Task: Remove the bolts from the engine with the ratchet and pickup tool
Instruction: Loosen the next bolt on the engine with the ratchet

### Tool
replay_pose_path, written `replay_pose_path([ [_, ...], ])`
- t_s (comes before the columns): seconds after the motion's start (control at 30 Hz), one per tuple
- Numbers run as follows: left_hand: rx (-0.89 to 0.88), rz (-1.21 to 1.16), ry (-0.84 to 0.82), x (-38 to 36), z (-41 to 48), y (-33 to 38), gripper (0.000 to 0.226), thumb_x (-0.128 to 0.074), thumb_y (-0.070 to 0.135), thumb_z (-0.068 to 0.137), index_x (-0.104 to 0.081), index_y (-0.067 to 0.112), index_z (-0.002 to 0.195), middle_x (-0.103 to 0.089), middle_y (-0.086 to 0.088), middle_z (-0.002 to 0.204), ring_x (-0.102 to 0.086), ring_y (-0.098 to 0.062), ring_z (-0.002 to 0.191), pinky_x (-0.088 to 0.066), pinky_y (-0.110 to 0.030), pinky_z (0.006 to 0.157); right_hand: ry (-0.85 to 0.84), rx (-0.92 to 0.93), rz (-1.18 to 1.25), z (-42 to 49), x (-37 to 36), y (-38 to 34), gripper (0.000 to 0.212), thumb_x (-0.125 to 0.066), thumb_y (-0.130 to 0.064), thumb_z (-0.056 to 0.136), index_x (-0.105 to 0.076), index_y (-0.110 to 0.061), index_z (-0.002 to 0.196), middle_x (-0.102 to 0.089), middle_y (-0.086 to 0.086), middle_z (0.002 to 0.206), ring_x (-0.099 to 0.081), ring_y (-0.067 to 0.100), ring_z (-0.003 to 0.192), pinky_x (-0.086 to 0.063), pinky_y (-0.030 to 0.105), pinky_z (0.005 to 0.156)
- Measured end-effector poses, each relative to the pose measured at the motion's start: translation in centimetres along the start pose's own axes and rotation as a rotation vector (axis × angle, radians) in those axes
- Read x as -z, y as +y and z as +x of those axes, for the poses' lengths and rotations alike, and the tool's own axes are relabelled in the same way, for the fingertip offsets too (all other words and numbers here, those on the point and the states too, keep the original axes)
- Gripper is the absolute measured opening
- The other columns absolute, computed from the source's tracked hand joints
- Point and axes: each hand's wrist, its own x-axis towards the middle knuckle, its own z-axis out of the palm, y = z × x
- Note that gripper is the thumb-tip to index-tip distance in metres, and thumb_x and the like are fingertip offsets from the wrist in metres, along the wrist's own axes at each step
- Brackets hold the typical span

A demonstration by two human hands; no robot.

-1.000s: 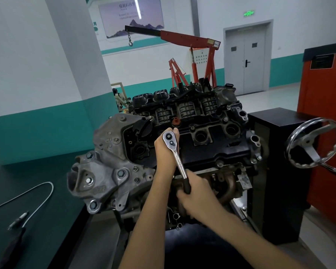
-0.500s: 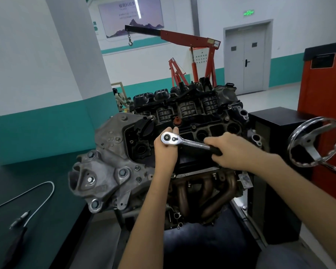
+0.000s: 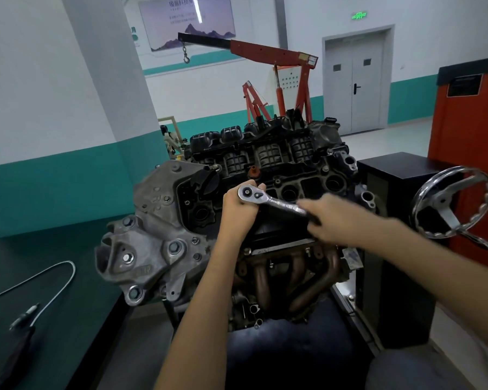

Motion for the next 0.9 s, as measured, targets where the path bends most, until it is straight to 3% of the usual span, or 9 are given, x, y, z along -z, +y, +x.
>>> replay_pose_path([
  [0.1, -0.025, -0.06, 0.028, -0.3, -0.2, 0.1, 0.047, -0.055, 0.002, 0.093, -0.044, 0.026, 0.054, -0.039, 0.013, 0.055, -0.036, -0.006, 0.058, -0.033, -0.019, 0.059, 0.02, 0.088, -0.27, 2.4, 3.7, 1.7, 0.028, -0.056, -0.019, 0.089, -0.052, -0.022, 0.117, -0.039, -0.015, 0.064, -0.042, -0.001, 0.053, -0.032, 0.016, 0.047],
  [0.2, -0.019, -0.124, 0.122, -0.5, -0.6, 0.0, 0.043, -0.052, 0.003, 0.096, -0.036, 0.019, 0.06, -0.037, 0.015, 0.051, -0.032, 0.0, 0.051, -0.029, -0.013, 0.052, 0.094, 0.071, -0.257, 2.2, 2.9, 0.6, 0.022, -0.056, -0.019, 0.087, -0.052, -0.022, 0.109, -0.038, -0.014, 0.063, -0.046, 0.011, 0.055, -0.041, 0.025, 0.051],
  [0.3, 0.027, -0.172, 0.246, -1.2, -0.7, -0.1, 0.041, -0.052, 0.011, 0.099, -0.034, 0.021, 0.064, -0.035, 0.014, 0.062, -0.034, 0.002, 0.051, -0.032, -0.012, 0.053, 0.194, -0.076, -0.021, -0.6, -1.5, -2.2, 0.016, -0.057, -0.023, 0.084, -0.048, -0.024, 0.097, -0.04, -0.007, 0.066, -0.051, 0.021, 0.061, -0.044, 0.029, 0.059],
  [0.43, 0.021, -0.251, 0.283, -2.0, -0.5, 0.6, 0.044, -0.049, 0.0, 0.099, -0.028, 0.019, 0.064, -0.021, 0.003, 0.062, -0.021, -0.003, 0.051, -0.029, -0.01, 0.055, 0.253, -0.237, 0.525, -2.6, -7.5, -8.0, 0.021, -0.056, -0.013, 0.084, -0.04, -0.025, 0.078, -0.046, -0.001, 0.061, -0.047, 0.017, 0.052, -0.04, 0.028, 0.05],
  [0.53, -0.016, -0.158, 0.244, -1.5, -0.8, 0.4, 0.041, -0.051, 0.005, 0.099, -0.03, 0.015, 0.065, -0.021, 0.004, 0.061, -0.021, -0.003, 0.051, -0.023, -0.014, 0.051, 0.257, -0.228, 0.659, -2.1, -9.3, -10.1, 0.012, -0.054, -0.01, 0.085, -0.046, -0.017, 0.089, -0.051, 0.0, 0.065, -0.053, 0.014, 0.055, -0.048, 0.028, 0.052],
  [0.63, -0.029, -0.083, 0.139, -0.3, -0.8, -0.1, 0.049, -0.056, 0.009, 0.096, -0.024, 0.021, 0.061, -0.021, 0.01, 0.056, -0.021, -0.002, 0.049, -0.022, -0.016, 0.049, 0.202, -0.141, 0.475, -1.9, -7.5, -7.4, 0.018, -0.054, -0.012, 0.084, -0.041, -0.023, 0.09, -0.045, -0.002, 0.068, -0.047, 0.014, 0.056, -0.04, 0.026, 0.053],
  [0.73, -0.002, -0.01, 0.042, 0.3, -0.2, -0.1, 0.052, -0.059, 0.007, 0.093, -0.023, 0.021, 0.057, -0.023, 0.011, 0.052, -0.021, -0.005, 0.052, -0.021, -0.025, 0.052, 0.087, -0.044, 0.238, -1.2, -3.2, -2.9, 0.017, -0.057, -0.012, 0.082, -0.05, -0.024, 0.092, -0.044, -0.006, 0.065, -0.048, 0.012, 0.052, -0.038, 0.024, 0.051],
  [0.8, -0.011, 0.039, 0.002, 0.2, 0.0, 0.0, 0.053, -0.059, 0.006, 0.092, -0.025, 0.02, 0.055, -0.026, 0.011, 0.05, -0.023, -0.005, 0.051, -0.022, -0.021, 0.051, 0.025, 0.029, -0.022, 0.0, 0.2, -0.4, 0.019, -0.058, -0.015, 0.085, -0.054, -0.025, 0.101, -0.042, -0.011, 0.065, -0.048, 0.007, 0.053, -0.038, 0.019, 0.051],
  [0.9, -0.047, 0.027, 0.005, -0.2, -0.1, 0.3, 0.053, -0.057, 0.002, 0.093, -0.028, 0.022, 0.053, -0.03, 0.013, 0.045, -0.027, -0.002, 0.049, -0.024, -0.015, 0.05, 0.044, 0.097, -0.241, 1.6, 3.0, 1.1, 0.031, -0.056, -0.017, 0.089, -0.053, -0.022, 0.119, -0.036, -0.014, 0.064, -0.047, 0.013, 0.06, -0.041, 0.026, 0.058],
])
